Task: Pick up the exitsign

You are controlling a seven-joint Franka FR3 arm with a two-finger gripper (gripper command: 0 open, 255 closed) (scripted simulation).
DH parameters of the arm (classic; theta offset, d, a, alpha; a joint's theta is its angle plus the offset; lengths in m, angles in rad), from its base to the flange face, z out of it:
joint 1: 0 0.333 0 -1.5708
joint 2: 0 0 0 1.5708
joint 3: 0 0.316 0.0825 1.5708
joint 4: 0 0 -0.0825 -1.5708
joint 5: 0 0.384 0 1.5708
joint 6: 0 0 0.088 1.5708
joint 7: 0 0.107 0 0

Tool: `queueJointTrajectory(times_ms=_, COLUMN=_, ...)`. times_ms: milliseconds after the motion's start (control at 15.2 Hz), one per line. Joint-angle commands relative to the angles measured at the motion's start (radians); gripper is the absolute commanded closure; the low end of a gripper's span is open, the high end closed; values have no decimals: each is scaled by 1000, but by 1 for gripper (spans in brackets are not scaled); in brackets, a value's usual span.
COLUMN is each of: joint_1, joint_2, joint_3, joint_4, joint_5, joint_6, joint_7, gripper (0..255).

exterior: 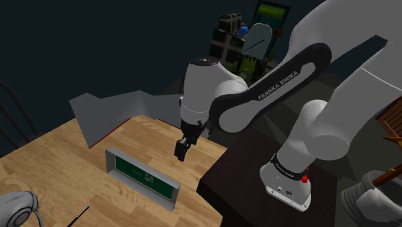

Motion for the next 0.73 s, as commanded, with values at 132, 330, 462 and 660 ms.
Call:
queueJointTrajectory(times_ms=132, joint_1=5, joint_2=166, joint_3=60, joint_4=50, joint_5=-106, joint_6=120, joint_7=124, gripper=0)
queueJointTrajectory(times_ms=330, joint_1=30, joint_2=300, joint_3=65, joint_4=105, joint_5=-243, joint_6=189, joint_7=249, gripper=0)
queueJointTrajectory(times_ms=462, joint_1=59, joint_2=361, joint_3=49, joint_4=136, joint_5=-310, joint_6=214, joint_7=310, gripper=0)
queueJointTrajectory(times_ms=660, joint_1=77, joint_2=406, joint_3=22, joint_4=139, joint_5=-359, joint_6=252, joint_7=343, gripper=0)
